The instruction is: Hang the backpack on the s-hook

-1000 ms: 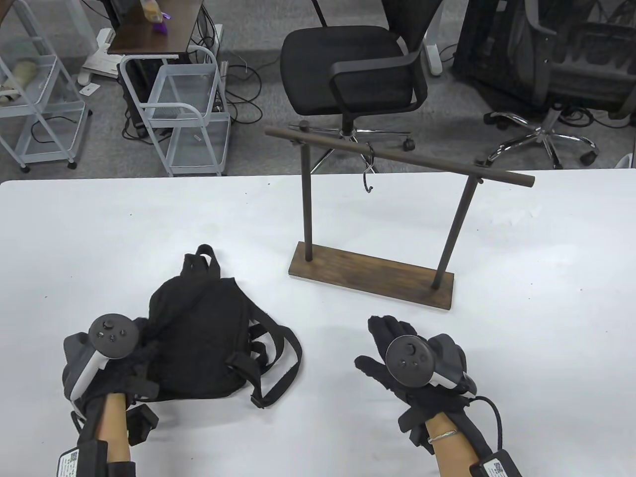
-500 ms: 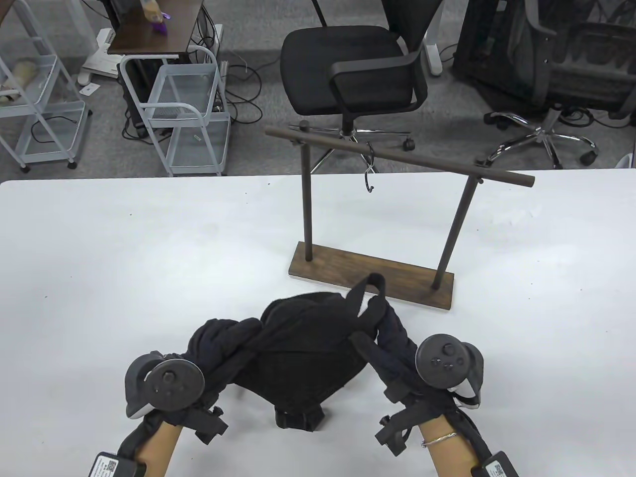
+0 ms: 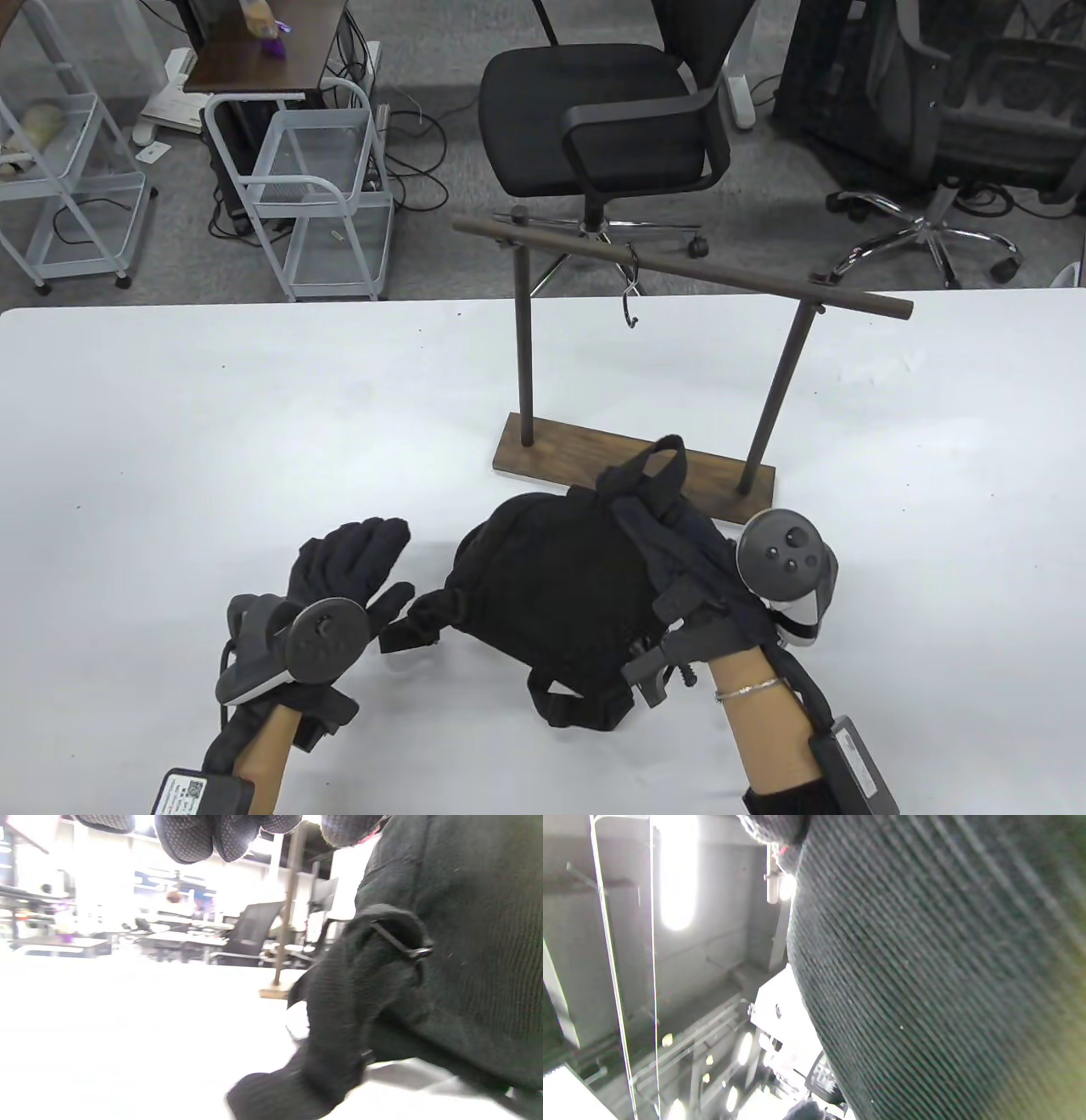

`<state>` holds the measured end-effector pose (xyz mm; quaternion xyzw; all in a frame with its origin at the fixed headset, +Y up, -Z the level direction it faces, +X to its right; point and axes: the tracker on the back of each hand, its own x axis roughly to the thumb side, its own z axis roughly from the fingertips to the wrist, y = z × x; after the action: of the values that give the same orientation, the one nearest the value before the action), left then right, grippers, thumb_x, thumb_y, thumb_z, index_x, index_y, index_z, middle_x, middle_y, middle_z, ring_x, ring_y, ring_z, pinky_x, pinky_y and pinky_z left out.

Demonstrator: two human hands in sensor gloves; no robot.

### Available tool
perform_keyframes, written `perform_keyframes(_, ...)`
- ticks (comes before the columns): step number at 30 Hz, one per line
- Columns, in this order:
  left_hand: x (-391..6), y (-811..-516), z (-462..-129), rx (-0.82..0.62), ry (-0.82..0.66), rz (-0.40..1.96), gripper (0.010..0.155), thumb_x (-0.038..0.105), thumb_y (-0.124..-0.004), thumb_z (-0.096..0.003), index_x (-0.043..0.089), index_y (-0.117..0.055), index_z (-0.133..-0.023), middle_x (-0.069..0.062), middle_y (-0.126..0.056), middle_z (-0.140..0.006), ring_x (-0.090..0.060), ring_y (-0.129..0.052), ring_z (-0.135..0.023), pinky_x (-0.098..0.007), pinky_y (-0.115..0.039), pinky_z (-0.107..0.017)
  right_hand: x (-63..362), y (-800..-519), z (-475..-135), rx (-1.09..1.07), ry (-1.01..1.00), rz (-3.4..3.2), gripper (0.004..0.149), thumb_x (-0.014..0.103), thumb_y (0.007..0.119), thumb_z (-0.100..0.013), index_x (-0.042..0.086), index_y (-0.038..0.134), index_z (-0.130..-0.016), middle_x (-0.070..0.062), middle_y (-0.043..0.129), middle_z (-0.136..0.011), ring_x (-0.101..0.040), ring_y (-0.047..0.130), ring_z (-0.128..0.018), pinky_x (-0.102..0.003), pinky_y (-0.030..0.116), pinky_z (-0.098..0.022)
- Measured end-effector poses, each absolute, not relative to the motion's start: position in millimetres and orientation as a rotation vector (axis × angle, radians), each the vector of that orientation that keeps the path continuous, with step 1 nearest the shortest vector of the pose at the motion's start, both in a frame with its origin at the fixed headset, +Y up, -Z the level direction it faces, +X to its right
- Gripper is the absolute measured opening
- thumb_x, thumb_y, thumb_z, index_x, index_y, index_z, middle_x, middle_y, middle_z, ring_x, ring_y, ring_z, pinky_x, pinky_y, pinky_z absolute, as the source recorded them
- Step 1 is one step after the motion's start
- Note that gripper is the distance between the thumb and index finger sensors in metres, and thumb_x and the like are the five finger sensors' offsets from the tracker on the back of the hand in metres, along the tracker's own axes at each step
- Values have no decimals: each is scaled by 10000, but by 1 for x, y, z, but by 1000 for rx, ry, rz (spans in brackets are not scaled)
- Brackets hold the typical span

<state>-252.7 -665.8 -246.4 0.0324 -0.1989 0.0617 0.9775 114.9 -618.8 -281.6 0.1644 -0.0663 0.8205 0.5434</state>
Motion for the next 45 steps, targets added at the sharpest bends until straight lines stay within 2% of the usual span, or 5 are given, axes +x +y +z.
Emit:
perform_keyframes(10, -290, -679, -253, -33, -250, 71, 650, 438, -548, -638, 130, -360, -1179, -172, -509, -1204, -477, -569, -1102, -727, -499, -715, 96, -563, -350, 382, -278, 2068, 396, 306, 649, -665, 138, 715, -1017, -122, 838, -955, -419, 834, -857, -654, 660, -631)
perform_keyframes(20, -286, -681, -252, -53, -263, 47, 648, 438, -547, -636, 130, -370, -1178, -174, -520, -1202, -473, -584, -1097, -728, -502, -713, 122, -608, -382, 165, -124, 2018, 416, 309, 641, -678, 94, 711, -1027, -140, 838, -949, -433, 824, -854, -658, 657, -627)
perform_keyframes(31, -290, -681, -253, -98, -251, 176, 678, 471, -535, -635, 113, -361, -1184, -180, -513, -1207, -481, -584, -1097, -730, -505, -710, 135, -618, -324, 167, -283, 2432, 840, 426, 594, -681, -154, 198, -1142, -439, 313, -1161, -670, 430, -994, -757, 488, -653)
perform_keyframes(38, -285, -674, -251, -67, -301, 277, 688, 480, -531, -635, 109, -358, -1187, -189, -509, -1210, -489, -580, -1098, -735, -498, -710, 132, -625, -253, 361, -245, 2593, 842, 439, 595, -676, -155, 226, -1147, -446, 332, -1164, -684, 439, -990, -769, 489, -645)
perform_keyframes(45, -275, -674, -251, -77, -365, 282, 698, 491, -528, -634, 108, -351, -1190, -190, -500, -1214, -490, -573, -1102, -736, -494, -713, 121, -664, -236, 495, -15, 2691, 813, 459, 617, -653, -108, 324, -1157, -408, 407, -1168, -659, 475, -998, -761, 506, -645)
